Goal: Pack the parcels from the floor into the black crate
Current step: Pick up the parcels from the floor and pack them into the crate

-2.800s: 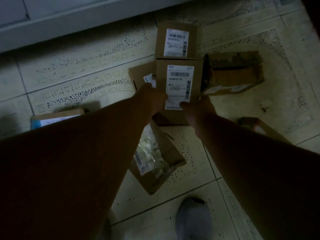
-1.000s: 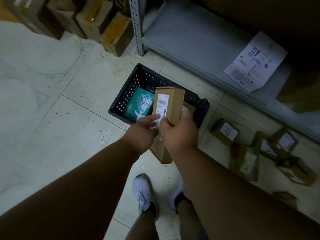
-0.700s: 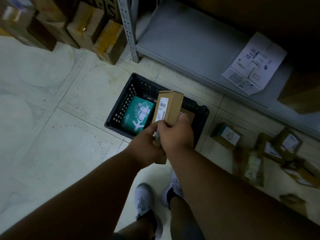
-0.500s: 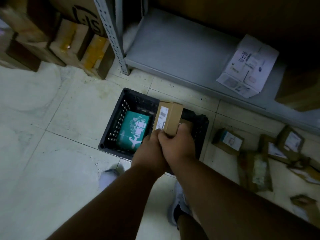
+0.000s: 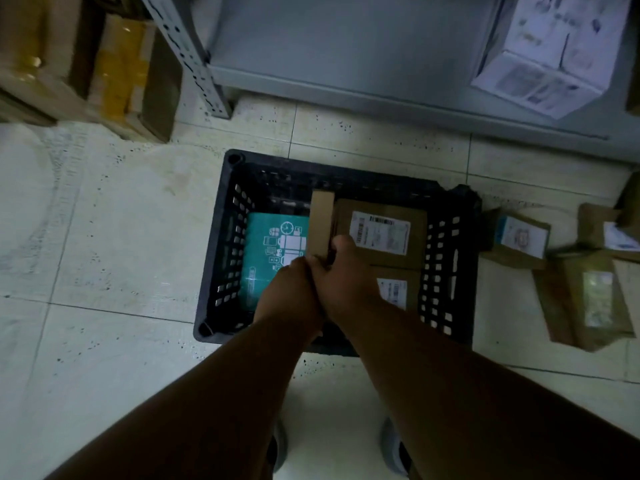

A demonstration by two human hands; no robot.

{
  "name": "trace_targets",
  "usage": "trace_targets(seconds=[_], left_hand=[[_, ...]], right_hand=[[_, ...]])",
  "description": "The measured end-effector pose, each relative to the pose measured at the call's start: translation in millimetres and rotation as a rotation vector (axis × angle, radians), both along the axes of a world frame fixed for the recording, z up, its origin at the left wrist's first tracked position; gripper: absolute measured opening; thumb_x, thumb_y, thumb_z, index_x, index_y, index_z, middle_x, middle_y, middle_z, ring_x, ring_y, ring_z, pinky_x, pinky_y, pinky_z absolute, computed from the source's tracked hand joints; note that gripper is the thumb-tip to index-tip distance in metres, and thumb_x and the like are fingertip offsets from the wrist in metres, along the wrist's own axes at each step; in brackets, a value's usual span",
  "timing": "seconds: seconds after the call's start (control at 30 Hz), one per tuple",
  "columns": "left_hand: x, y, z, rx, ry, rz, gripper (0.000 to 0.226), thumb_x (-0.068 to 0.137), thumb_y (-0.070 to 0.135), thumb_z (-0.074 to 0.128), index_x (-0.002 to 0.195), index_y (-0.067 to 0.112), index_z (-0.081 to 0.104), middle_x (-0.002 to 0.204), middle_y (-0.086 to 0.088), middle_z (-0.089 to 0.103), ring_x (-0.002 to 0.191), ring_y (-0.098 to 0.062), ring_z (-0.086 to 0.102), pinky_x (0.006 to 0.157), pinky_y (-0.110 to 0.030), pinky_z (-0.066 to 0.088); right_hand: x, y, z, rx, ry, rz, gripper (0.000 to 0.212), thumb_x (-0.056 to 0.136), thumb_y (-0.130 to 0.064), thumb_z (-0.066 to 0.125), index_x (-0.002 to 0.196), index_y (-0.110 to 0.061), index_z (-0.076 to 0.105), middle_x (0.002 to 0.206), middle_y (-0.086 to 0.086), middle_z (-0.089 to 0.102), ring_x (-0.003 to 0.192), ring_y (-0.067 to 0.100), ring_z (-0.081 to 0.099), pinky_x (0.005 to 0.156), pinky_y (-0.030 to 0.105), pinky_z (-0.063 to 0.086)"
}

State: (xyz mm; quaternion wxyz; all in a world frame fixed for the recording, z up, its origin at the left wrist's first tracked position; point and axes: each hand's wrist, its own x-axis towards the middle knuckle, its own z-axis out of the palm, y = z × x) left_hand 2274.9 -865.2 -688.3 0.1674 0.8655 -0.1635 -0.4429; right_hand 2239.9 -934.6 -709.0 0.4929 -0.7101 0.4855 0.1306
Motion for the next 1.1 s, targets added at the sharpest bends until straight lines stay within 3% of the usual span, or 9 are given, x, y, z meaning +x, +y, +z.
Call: trace_targets(seconds=[0.07, 0.23, 0.37, 0.5, 0.67, 0.9, 1.1], left_hand=[[2.4, -1.0, -23.7, 0.036, -0.005, -0.018, 0.005, 0.094, 0.022, 0.054, 0.091, 0.024, 0.051, 0.081, 0.009, 0.057, 0.064, -0.003, 0.052, 0.056, -0.018, 0.041], [1.0, -8.6, -68.3, 0.165, 0.018, -0.034, 0.011, 0.092, 0.019, 0.056, 0.102, 0.018, 0.053, 0.094, -0.002, 0.063, 0.074, -0.016, 0.054, 0.071, -0.032, 0.047], [-0.7, -20.6, -87.5, 0.164, 0.093, -0.142, 0.018, 0.096, 0.019, 0.052, 0.113, 0.012, 0.053, 0.090, 0.000, 0.054, 0.087, -0.019, 0.056, 0.076, -0.028, 0.042], [0.4, -31.3, -101.7, 0.246, 0.125, -0.287, 0.032, 0.100, 0.017, 0.047, 0.130, 0.004, 0.049, 0.130, -0.015, 0.055, 0.121, -0.026, 0.053, 0.097, -0.030, 0.040], [5.8, -32.4, -123.7, 0.271, 0.120, -0.303, 0.030, 0.096, 0.012, 0.053, 0.126, 0.006, 0.053, 0.125, -0.014, 0.059, 0.115, -0.029, 0.057, 0.096, -0.035, 0.046], [4.8, -20.3, -139.7, 0.311, 0.124, -0.361, 0.021, 0.097, 0.013, 0.051, 0.114, 0.004, 0.061, 0.117, -0.015, 0.062, 0.108, -0.028, 0.061, 0.081, -0.030, 0.045], [1.7, -17.9, -139.4, 0.318, 0.147, -0.338, 0.024, 0.095, 0.012, 0.054, 0.117, 0.004, 0.060, 0.120, -0.015, 0.062, 0.111, -0.028, 0.059, 0.092, -0.034, 0.047]], right_hand=[[-0.4, -0.6, -25.6, 0.001, 0.046, 0.050, 0.018, 0.094, -0.028, 0.061, 0.108, -0.022, 0.053, 0.110, 0.005, 0.067, 0.101, 0.024, 0.066, 0.088, 0.046, 0.056], [-1.6, -10.1, -70.6, 0.003, 0.174, 0.169, 0.027, 0.092, -0.022, 0.061, 0.119, -0.022, 0.054, 0.122, 0.009, 0.063, 0.111, 0.030, 0.061, 0.095, 0.049, 0.051], [-5.4, -23.5, -94.9, -0.026, 0.286, 0.225, 0.020, 0.094, -0.014, 0.058, 0.114, -0.015, 0.057, 0.120, 0.011, 0.062, 0.112, 0.029, 0.058, 0.095, 0.037, 0.047], [-3.0, -32.3, -114.5, -0.027, 0.357, 0.307, 0.020, 0.094, -0.011, 0.057, 0.114, -0.013, 0.058, 0.119, 0.011, 0.060, 0.111, 0.027, 0.057, 0.087, 0.034, 0.042], [4.7, -40.4, -131.7, -0.029, 0.457, 0.405, 0.023, 0.094, -0.011, 0.058, 0.117, -0.009, 0.059, 0.123, 0.014, 0.060, 0.115, 0.029, 0.057, 0.088, 0.034, 0.044], [-8.3, -35.4, -138.0, 0.002, 0.506, 0.493, 0.024, 0.096, -0.015, 0.056, 0.118, -0.006, 0.062, 0.125, 0.015, 0.062, 0.115, 0.029, 0.059, 0.093, 0.035, 0.046], [-12.0, -25.6, -132.9, 0.011, 0.555, 0.586, 0.032, 0.095, -0.020, 0.060, 0.122, -0.004, 0.057, 0.129, 0.016, 0.058, 0.119, 0.030, 0.055, 0.095, 0.035, 0.044]])
